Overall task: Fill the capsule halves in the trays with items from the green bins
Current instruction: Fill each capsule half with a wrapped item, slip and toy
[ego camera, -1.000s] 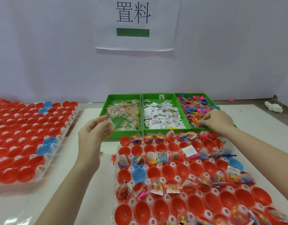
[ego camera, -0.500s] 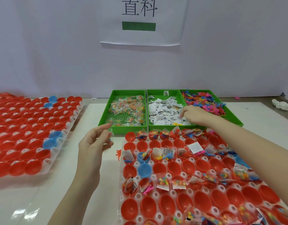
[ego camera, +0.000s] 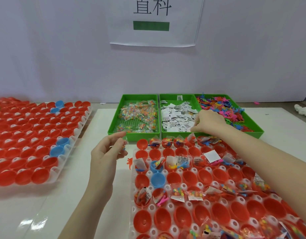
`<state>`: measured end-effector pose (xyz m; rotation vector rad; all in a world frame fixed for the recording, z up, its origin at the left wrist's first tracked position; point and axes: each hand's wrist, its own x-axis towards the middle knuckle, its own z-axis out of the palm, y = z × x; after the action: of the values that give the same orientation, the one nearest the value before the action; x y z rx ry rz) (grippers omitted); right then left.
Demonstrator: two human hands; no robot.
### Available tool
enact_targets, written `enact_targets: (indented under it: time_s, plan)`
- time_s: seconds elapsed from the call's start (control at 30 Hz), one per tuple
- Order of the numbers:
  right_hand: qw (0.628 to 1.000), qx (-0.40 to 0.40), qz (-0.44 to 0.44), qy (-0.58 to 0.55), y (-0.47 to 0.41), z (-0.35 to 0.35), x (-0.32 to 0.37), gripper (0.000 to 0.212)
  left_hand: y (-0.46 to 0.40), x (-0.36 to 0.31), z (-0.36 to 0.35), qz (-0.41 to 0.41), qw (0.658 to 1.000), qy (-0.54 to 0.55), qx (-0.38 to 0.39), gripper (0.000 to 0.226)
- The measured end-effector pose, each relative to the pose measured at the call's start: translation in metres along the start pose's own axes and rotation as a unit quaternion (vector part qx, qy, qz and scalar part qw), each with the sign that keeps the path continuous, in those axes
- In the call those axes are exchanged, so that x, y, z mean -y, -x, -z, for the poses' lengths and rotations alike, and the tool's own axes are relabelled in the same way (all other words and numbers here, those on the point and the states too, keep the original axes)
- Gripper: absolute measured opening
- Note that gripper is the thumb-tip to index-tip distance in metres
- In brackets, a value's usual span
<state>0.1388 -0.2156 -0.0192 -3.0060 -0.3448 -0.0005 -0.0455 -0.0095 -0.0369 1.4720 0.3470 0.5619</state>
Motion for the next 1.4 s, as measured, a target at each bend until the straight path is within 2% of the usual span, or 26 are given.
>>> enact_targets:
  time_s: [0.13,0.3,0.37,0.47,0.53,0.63,0.7,0.77,0.93,1.03,1.17,1.33,1.4]
  plan:
    - [0.999,-0.033,-0.003,-0.03,-0.001,0.0,-0.003,0.029,0.0,0.001,0.0,0.003,1.0,0.002,0.003,0.023]
    - [0.983,-0.098,-0.001,-0.156,-0.005,0.006,-0.005,0.041,0.001,0.002,-0.001,0.004,1.0,-0.001,0.001,0.022]
    - [0.972,-0.099,-0.002,-0.214,-0.001,0.011,-0.002,0.047,0.002,0.003,-0.001,-0.004,1.0,-0.014,0.004,0.019]
    - [0.939,-0.066,0.013,-0.336,0.014,0.022,0.008,0.046,0.005,0.0,-0.003,-0.005,1.0,-0.007,0.019,0.015]
    - [0.911,-0.023,0.024,-0.41,0.034,0.033,0.019,0.035,0.011,-0.006,-0.007,0.012,0.999,0.025,0.046,0.013]
    - [0.882,0.046,0.065,-0.464,0.078,0.051,0.039,0.024,0.024,-0.019,-0.019,0.057,0.99,0.079,0.098,0.017]
    - [0.866,0.068,0.106,-0.483,0.108,0.056,0.049,0.026,0.033,-0.029,-0.025,0.081,0.983,0.1,0.129,0.016]
    - [0.855,0.058,0.142,-0.496,0.135,0.058,0.055,0.025,0.043,-0.039,-0.029,0.097,0.973,0.124,0.167,0.017]
    - [0.878,-0.048,0.19,-0.436,0.17,0.049,0.051,0.02,0.077,-0.052,-0.028,0.131,0.947,0.175,0.235,0.022]
    - [0.867,-0.058,0.203,-0.451,0.187,0.045,0.049,0.022,0.095,-0.051,-0.026,0.092,0.959,0.141,0.229,0.018]
    - [0.849,-0.041,0.198,-0.488,0.199,0.044,0.046,0.036,0.105,-0.051,-0.025,0.079,0.966,0.138,0.206,0.021]
    - [0.853,-0.015,0.208,-0.479,0.203,0.049,0.048,0.039,0.108,-0.052,-0.023,0.076,0.967,0.146,0.193,0.024]
    - [0.855,0.014,0.131,-0.501,0.182,0.05,0.044,0.029,0.107,-0.051,-0.021,0.076,0.969,0.146,0.185,0.024]
